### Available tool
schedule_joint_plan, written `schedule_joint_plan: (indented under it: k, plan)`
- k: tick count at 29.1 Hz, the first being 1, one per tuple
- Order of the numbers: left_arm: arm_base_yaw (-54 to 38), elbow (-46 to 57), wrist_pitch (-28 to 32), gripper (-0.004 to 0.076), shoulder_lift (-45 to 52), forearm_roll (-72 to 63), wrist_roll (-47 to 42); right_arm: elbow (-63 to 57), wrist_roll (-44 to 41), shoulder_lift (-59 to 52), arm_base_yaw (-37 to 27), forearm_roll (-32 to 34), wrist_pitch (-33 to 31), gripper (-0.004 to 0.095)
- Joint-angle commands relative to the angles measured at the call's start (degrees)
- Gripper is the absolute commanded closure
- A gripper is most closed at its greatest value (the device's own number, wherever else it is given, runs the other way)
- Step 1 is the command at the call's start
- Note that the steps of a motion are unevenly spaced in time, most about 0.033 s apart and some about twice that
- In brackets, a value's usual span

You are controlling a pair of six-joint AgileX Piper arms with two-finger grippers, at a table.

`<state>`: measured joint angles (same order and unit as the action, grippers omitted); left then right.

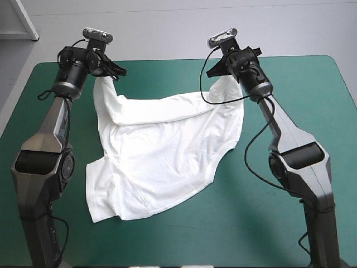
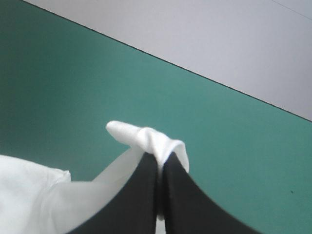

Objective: Fold the cloth

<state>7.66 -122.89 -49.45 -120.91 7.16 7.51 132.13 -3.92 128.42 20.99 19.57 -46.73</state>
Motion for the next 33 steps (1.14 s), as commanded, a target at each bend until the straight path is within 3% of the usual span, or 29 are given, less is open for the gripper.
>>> schedule_joint_plan:
  k: [1, 7, 12, 16, 18, 20, 23, 31, 33]
  plan:
    - [0.0, -1.5, 7.0, 0.0705, 1.0, 0.3, -1.9, 1.4, -0.4, -1.3, -0.4, 1.0, 8.6, 0.0915]
    - [0.0, -1.5, 15.6, 0.0672, -4.3, 0.3, -2.0, 1.4, -0.4, 2.5, -1.5, -1.7, 18.2, 0.0802]
    - [0.0, -1.5, 20.9, 0.0438, -5.8, 0.3, -2.4, 1.4, -0.4, 3.1, -3.1, -4.3, 19.8, 0.0619]
    - [0.0, -1.9, 21.7, 0.0219, -5.8, 0.4, -2.4, 1.8, -0.4, 2.8, -4.8, -8.0, 19.3, 0.0300]
    - [0.0, -2.8, 21.7, 0.0164, -5.5, 0.6, -2.3, 2.6, -0.4, 2.2, -5.2, -8.2, 17.0, 0.0194]
    - [0.0, -4.6, 21.4, 0.0158, -4.9, 2.3, -2.0, 4.2, -0.4, 1.0, -5.6, -8.0, 13.3, 0.0154]
    - [0.0, -7.9, 15.6, 0.0159, -2.8, 3.2, -2.0, 6.7, 0.1, -1.7, -5.6, -7.5, 6.7, 0.0165]
    - [0.2, -16.0, -15.7, 0.0203, 5.0, 2.5, -0.5, 10.2, 3.9, -10.8, -5.6, -7.3, -19.3, 0.0166]
    - [0.2, -16.1, -21.1, 0.0241, 7.0, 1.1, -0.5, 9.9, 3.9, -12.7, -5.6, -7.6, -21.0, 0.0167]
